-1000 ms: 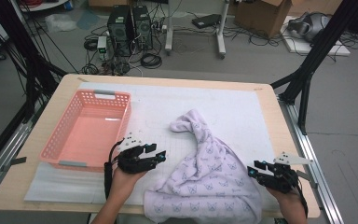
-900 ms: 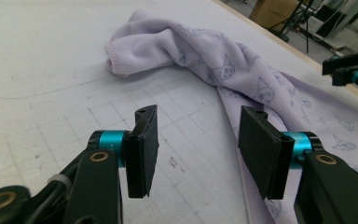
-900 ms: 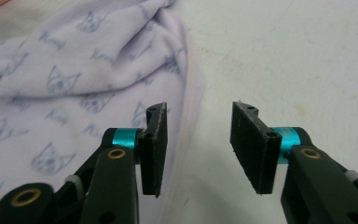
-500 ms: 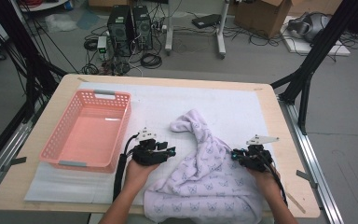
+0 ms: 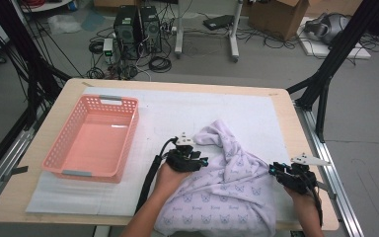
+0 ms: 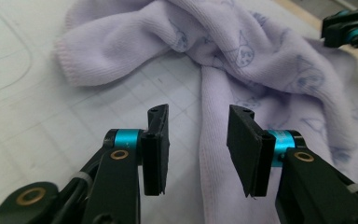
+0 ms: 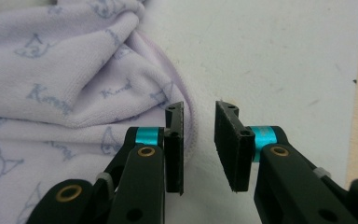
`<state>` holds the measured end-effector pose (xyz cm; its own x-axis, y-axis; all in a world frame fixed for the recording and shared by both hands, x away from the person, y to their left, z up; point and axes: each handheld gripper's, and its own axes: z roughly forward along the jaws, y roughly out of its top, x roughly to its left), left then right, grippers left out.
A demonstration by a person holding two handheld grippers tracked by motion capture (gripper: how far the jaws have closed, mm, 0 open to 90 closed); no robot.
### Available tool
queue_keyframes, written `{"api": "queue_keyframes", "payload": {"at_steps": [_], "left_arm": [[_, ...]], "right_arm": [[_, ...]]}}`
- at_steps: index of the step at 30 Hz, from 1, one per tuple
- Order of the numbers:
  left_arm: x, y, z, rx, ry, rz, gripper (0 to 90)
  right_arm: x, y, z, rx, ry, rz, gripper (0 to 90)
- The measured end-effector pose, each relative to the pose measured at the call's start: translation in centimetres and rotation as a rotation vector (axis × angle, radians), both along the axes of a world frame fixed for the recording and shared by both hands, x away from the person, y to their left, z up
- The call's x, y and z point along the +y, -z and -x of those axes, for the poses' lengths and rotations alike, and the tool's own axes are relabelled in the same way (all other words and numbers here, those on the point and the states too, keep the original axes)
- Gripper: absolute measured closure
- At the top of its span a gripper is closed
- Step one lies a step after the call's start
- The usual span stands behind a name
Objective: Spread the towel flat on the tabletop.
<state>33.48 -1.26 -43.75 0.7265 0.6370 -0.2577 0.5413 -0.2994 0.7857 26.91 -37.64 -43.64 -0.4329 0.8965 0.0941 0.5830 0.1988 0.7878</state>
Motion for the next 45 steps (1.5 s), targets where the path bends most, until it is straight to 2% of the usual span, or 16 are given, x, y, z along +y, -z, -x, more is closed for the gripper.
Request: {"api": "queue_keyframes", "payload": {"at_steps": [4,6,8,10,11,12,18,24,26,32,34,36,38,40,42,45], "left_arm": [[-2.0,0.7,-0.6,0.035,0.031,-0.020,48.6],[-2.8,1.0,-0.4,-0.001,0.059,-0.079,48.7],[-2.8,1.0,-0.3,-0.027,0.040,-0.114,54.6],[-2.6,0.9,-0.2,-0.067,0.020,-0.159,75.9],[-2.4,0.9,-0.3,-0.033,0.010,-0.138,86.4],[-2.2,0.7,-0.3,-0.014,-0.013,-0.134,86.8],[2.1,0.2,0.7,-0.019,-0.118,-0.130,87.3],[8.3,1.0,2.3,-0.022,-0.277,-0.092,87.4],[9.6,1.2,2.8,-0.023,-0.313,-0.063,87.4],[10.9,1.0,4.3,-0.040,-0.285,-0.025,87.1],[11.0,1.1,4.2,-0.066,-0.259,0.004,83.5],[11.0,1.0,3.5,-0.075,-0.245,0.070,68.3],[10.6,0.7,2.7,-0.068,-0.223,0.097,53.1],[9.9,0.3,1.7,-0.075,-0.198,0.070,44.9],[9.4,0.4,0.8,-0.091,-0.210,0.051,44.7],[8.5,0.7,-0.3,-0.046,-0.198,0.039,44.2]], "right_arm": [[-0.1,-0.3,0.0,-0.006,-0.023,-0.023,73.4],[0.0,-0.2,-0.2,0.005,-0.028,-0.028,72.7],[0.2,-0.1,-0.6,0.015,-0.042,-0.027,70.9],[0.6,0.0,-1.1,0.025,-0.062,-0.059,66.0],[1.0,0.0,-1.4,0.029,-0.076,-0.067,64.2],[1.4,0.1,-1.7,0.025,-0.093,-0.059,63.8],[3.4,1.0,-3.0,0.065,-0.096,-0.010,64.8],[2.9,0.9,-2.7,0.092,-0.085,-0.036,89.4],[2.8,0.9,-2.7,0.100,-0.074,-0.027,89.5],[1.4,0.5,-1.3,0.112,-0.059,0.007,89.5],[1.2,0.4,-0.9,0.095,-0.063,-0.022,87.8],[1.5,0.1,-1.1,0.073,-0.063,-0.030,77.6],[2.0,0.1,-1.7,0.070,-0.063,-0.006,68.0],[2.5,0.2,-2.1,0.060,-0.072,0.043,62.1],[3.1,0.6,-2.4,0.053,-0.077,0.106,59.3],[3.6,0.8,-2.7,0.045,-0.084,0.126,56.8]]}}
